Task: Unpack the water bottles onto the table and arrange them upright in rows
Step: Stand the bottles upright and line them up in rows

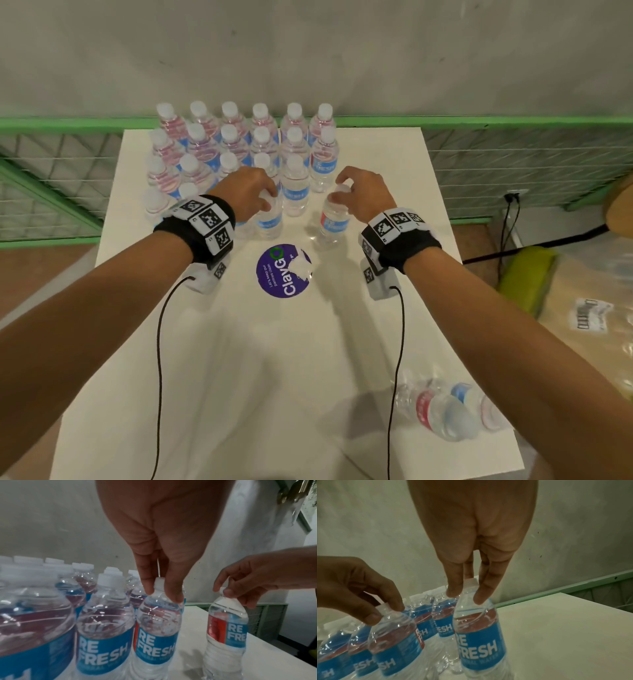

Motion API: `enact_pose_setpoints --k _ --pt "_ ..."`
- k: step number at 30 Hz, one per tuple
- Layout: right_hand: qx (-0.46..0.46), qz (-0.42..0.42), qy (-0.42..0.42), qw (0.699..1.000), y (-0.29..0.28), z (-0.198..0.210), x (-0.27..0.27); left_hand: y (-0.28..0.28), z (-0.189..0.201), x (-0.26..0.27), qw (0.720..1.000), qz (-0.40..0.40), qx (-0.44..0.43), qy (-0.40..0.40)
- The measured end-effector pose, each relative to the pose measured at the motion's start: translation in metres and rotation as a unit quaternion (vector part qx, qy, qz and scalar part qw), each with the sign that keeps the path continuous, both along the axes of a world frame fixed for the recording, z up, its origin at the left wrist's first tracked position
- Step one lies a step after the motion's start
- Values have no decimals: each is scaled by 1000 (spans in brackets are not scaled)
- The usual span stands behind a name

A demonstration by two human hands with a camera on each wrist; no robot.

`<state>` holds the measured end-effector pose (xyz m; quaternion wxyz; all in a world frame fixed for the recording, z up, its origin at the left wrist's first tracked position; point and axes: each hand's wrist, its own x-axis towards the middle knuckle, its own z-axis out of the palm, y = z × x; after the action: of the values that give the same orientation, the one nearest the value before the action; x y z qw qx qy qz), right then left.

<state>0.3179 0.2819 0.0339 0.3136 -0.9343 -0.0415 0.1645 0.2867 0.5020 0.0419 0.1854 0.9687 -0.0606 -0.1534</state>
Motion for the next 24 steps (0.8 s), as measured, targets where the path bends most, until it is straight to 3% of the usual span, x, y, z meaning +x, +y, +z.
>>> enact_pose_setpoints --k 6,17,24 --pt "-30 59 8 998 8 -4 3 10 -6 2 1000 5 -25 7" --pt "-9 -19 -36 999 17 -7 32 11 -8 5 1000 3 -14 7" --pt "8 -27 -52 998 26 -8 45 13 -10 5 1000 5 -21 12"
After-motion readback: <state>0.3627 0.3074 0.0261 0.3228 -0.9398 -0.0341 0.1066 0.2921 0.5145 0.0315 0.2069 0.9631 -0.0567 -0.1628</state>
